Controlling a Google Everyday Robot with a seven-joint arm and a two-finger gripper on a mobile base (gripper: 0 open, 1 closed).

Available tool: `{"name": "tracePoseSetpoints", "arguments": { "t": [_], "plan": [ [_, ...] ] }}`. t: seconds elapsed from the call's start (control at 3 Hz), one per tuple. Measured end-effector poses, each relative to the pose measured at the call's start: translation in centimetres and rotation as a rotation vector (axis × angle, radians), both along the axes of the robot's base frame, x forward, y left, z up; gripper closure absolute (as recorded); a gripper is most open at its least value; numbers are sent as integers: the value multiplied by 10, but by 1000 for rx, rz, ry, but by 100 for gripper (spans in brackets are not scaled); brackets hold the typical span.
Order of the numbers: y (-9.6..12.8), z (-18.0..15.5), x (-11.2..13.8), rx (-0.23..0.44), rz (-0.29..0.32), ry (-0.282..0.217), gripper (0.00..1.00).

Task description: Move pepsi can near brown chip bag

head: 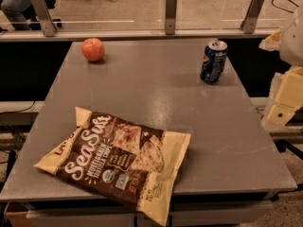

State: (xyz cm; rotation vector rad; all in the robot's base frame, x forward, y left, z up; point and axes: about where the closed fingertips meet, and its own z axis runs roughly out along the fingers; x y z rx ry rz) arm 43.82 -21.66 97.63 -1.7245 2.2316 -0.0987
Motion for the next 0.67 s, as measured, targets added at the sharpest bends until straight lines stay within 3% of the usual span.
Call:
{"name": "tracePoseSetpoints", "arguments": {
  "t": [0.33,0.67],
  "plan": [
    [0,0,0,0,0,0,0],
    [-4,-8,22,36,15,-24,0]
  ]
}}
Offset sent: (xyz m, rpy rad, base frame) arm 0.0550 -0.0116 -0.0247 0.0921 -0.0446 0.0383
